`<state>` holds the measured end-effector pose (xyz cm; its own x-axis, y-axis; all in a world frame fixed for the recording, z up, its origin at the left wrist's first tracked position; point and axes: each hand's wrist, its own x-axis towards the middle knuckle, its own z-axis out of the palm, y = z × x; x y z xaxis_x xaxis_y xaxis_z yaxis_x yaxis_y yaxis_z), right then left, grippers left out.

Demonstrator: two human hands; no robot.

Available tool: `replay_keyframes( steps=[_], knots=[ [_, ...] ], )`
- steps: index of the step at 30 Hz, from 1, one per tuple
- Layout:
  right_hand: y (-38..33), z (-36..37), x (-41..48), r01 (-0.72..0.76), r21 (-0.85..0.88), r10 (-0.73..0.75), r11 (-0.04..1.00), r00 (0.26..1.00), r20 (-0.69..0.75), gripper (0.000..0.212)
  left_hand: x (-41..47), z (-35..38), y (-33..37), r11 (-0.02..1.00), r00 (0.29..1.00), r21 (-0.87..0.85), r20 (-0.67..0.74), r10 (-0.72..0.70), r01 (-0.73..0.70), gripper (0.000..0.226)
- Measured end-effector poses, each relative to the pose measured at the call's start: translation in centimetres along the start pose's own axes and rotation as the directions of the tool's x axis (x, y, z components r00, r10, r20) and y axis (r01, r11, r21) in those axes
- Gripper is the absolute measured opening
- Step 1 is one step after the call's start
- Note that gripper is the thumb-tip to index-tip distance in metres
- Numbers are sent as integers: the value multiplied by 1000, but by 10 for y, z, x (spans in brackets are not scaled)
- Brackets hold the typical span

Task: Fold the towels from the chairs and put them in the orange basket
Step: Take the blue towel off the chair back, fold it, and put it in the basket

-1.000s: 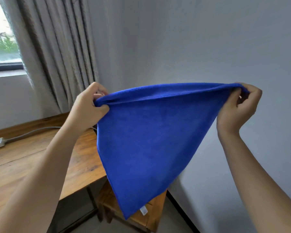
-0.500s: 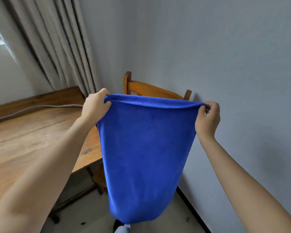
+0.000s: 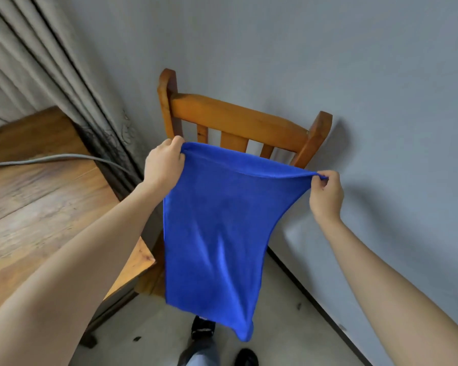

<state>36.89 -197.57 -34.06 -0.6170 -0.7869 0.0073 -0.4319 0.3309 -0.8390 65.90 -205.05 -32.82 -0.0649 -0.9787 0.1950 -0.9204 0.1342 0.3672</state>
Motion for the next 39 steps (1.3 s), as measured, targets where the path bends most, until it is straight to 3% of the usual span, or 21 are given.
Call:
replay_keyframes(
  steps=[7, 13, 21, 25, 28, 30, 34, 37, 39],
  knots=[
    [70, 30, -5, -114, -147, 135, 983, 980, 146, 16, -29, 76, -26, 998, 976, 47, 215, 31, -42, 26],
    [129, 59, -30, -199, -250, 267, 947, 924, 275, 15, -82, 126, -39, 975, 892, 219, 448, -59, -46, 22],
    [196, 54, -78, -365, -236, 419, 901, 873, 248, 16, -177, 145, -59, 941, 825, 112, 455, -335, 320, 38],
    [238, 33, -109, -373, -275, 454, 886, 819, 350, 31, -224, 154, -77, 930, 798, 202, 476, -368, 308, 36],
    [260, 21, -135, -374, -327, 489, 868, 759, 429, 27, -261, 164, -90, 918, 773, 235, 496, -395, 318, 34],
    [269, 20, -145, -381, -333, 500, 863, 740, 449, 22, -280, 173, -95, 895, 760, 197, 474, -445, 401, 33],
    [291, 22, -158, -412, -307, 513, 858, 710, 482, 17, -304, 189, -95, 740, 684, -51, 429, -590, 670, 34],
    [311, 22, -168, -443, -256, 508, 860, 687, 520, 14, -322, 204, -101, 601, 554, -72, 486, -676, 796, 39],
    [324, 25, -174, -491, -227, 532, 841, 676, 510, 31, -330, 213, -104, 437, 429, -131, 563, -706, 890, 42]
  ],
)
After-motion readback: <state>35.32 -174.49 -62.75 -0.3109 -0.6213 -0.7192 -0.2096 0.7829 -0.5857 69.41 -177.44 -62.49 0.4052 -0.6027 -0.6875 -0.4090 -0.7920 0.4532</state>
